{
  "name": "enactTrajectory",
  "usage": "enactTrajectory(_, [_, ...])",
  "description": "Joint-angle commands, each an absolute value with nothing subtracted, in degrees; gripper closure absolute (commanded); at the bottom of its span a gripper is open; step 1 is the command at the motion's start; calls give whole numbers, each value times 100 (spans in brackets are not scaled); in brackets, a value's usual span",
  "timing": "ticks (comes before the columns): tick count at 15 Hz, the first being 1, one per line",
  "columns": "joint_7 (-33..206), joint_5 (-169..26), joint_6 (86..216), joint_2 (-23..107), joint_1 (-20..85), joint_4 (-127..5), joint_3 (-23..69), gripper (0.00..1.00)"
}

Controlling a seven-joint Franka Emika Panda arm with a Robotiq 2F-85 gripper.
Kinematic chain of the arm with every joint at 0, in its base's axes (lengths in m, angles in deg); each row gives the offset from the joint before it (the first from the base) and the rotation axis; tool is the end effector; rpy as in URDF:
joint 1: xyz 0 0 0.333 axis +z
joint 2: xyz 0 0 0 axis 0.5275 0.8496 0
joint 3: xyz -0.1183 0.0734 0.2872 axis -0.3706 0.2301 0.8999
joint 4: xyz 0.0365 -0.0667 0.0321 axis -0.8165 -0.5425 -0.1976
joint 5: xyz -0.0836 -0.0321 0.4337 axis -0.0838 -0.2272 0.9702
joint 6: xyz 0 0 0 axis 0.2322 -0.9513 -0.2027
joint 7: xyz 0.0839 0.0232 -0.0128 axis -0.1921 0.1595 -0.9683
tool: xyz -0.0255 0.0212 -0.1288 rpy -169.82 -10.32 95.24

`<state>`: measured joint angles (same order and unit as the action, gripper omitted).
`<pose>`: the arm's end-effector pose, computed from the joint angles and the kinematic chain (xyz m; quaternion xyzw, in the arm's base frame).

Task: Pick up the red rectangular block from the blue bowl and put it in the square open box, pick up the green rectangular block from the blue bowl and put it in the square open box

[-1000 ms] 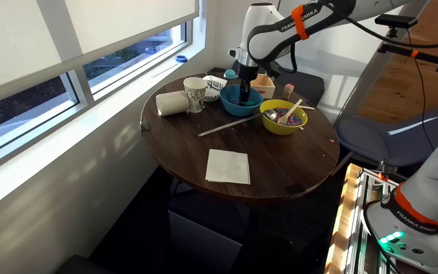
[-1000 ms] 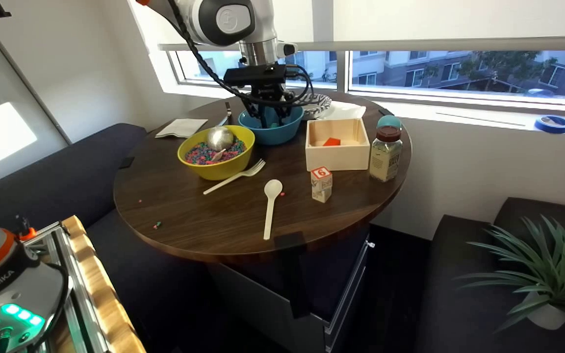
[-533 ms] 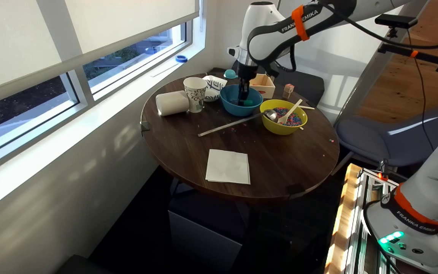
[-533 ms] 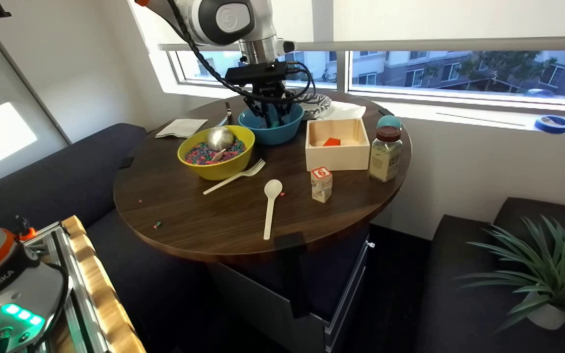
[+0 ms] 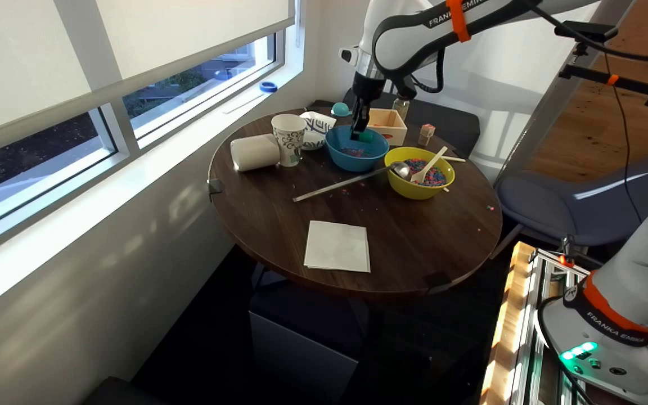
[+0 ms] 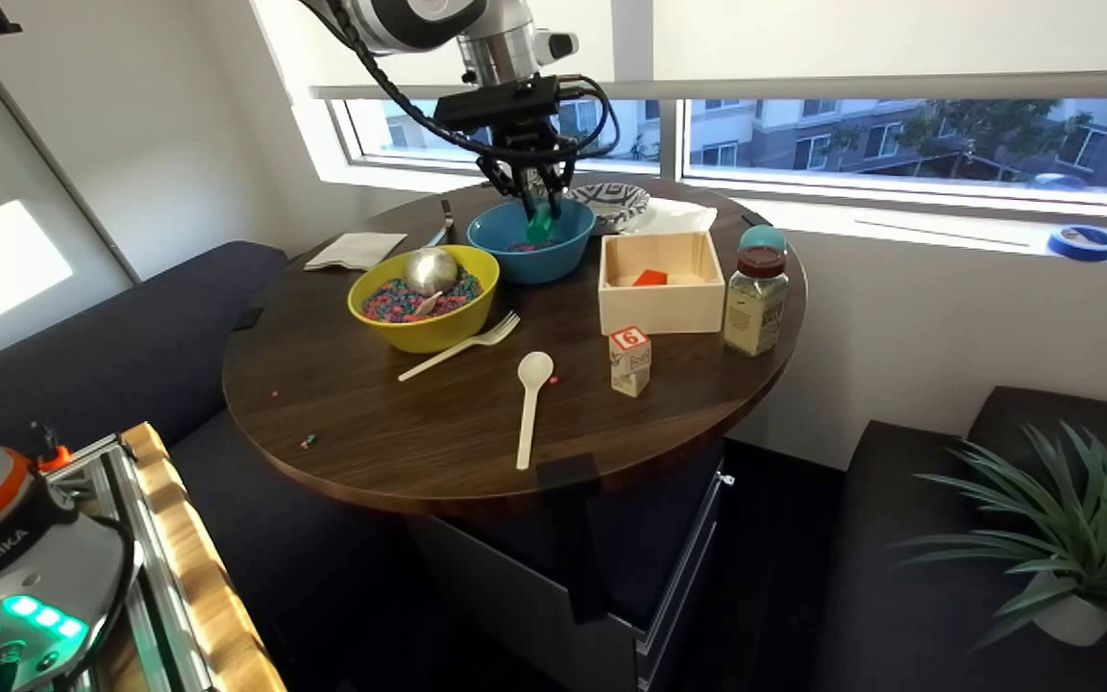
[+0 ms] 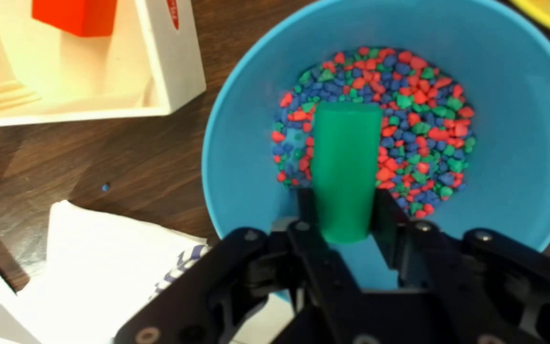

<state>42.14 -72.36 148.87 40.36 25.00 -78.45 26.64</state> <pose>0.6652 -0.0858 0.3233 0.9518 0.2976 0.0534 0.0523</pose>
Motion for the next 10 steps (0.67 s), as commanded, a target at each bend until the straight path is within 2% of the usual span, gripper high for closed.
enactTrajectory(1, [4229, -7131, 15022, 3789, 2425, -7990, 2618, 92])
enactTrajectory(10, [4721, -7455, 15617, 3839, 2052, -7876, 1986, 92])
